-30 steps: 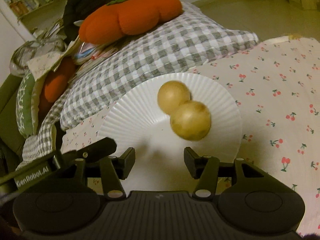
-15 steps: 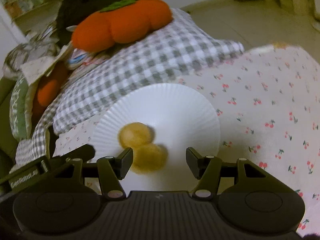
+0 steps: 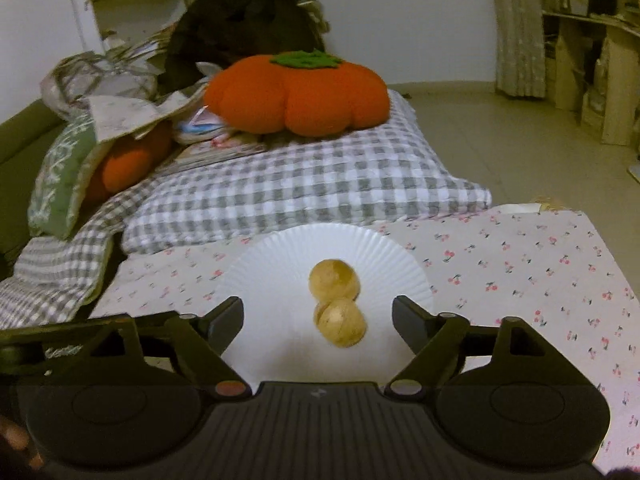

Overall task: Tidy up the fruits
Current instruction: 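Withdraw both tools from the plate toward the remaining fruit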

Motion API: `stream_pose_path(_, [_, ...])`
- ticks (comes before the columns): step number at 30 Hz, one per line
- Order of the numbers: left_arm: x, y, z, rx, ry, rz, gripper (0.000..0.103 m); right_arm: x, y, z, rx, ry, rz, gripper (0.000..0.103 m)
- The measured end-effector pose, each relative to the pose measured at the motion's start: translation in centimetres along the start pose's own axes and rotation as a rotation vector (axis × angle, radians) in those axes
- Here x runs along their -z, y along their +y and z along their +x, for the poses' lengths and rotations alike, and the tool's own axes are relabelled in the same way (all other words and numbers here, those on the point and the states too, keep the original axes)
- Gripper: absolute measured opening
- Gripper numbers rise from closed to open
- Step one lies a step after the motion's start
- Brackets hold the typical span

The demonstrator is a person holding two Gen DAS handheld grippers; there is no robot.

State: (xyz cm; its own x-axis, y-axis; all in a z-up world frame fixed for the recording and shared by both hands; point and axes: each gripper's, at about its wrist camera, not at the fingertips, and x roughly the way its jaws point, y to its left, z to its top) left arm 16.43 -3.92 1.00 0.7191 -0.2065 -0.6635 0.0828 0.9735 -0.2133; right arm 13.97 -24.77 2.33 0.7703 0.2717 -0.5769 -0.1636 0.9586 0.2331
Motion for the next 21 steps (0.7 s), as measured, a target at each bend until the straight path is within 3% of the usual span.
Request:
stream_pose_path(9, [1.1,1.2,-3.7,-0.078,-0.001,0.041,0.086,1.7,2.0,-3.0,-0.022,-0.001,-0.065,0.096])
stream_pose_path(16, [2.6,2.3,-5.9,-0.157,-0.005,0.092,0.090,3.3,2.7,-4.0,-0.065,0.054,-0.077,0.101])
stream_pose_path(21, [4.4,3.8,-6.8,-0.174,0.038,0.062,0.091,4.9,3.9,-4.7,-0.085,0.087,-0.153,0.102])
